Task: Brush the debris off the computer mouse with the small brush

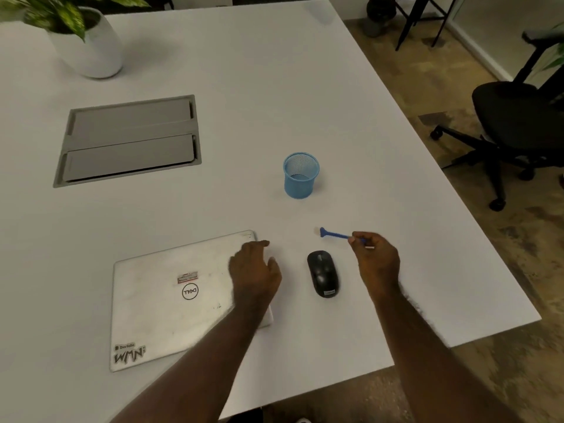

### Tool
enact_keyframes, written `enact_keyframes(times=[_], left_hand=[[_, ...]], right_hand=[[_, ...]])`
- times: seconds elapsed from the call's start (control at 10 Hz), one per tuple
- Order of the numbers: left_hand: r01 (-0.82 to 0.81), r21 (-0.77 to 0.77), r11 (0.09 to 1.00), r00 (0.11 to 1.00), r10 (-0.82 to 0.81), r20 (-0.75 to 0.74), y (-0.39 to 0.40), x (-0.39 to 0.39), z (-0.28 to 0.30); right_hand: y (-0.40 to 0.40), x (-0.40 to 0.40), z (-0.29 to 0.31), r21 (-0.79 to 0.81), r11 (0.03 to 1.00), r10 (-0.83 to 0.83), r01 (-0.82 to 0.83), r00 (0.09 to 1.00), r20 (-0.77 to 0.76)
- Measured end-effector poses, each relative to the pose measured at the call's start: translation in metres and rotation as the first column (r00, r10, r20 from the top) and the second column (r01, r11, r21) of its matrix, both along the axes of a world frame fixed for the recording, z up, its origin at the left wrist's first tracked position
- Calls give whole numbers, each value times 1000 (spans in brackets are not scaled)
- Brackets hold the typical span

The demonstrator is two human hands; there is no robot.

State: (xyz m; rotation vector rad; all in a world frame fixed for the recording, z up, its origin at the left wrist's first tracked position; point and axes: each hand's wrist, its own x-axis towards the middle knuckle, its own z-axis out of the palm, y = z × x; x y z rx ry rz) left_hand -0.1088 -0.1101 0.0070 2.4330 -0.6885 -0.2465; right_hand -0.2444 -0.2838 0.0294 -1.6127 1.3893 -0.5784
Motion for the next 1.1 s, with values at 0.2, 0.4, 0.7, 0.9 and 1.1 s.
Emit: enact_keyframes(times=[0.2, 0.4, 0.7, 0.9, 1.1], left_hand=[[46, 377, 925, 971, -129, 199, 43, 53, -7], [135, 500, 856, 960, -238, 149, 65, 89, -24], [206, 496, 844, 962, -266, 52, 78, 102, -39], [231, 531, 815, 960, -281, 14, 84, 109, -48], [211, 485, 849, 958, -279, 71, 92, 105, -29]], right_hand=[[-32, 62, 39, -138, 989, 56, -48, 997, 54], [-47, 118, 58, -288, 948, 140, -137, 990, -9], [-49, 167, 41, -283, 895, 248, -343, 913, -324], [-42, 179, 33, -216, 902, 255, -375, 863, -435], [-30, 157, 47, -260, 910, 221, -324, 908, -356]])
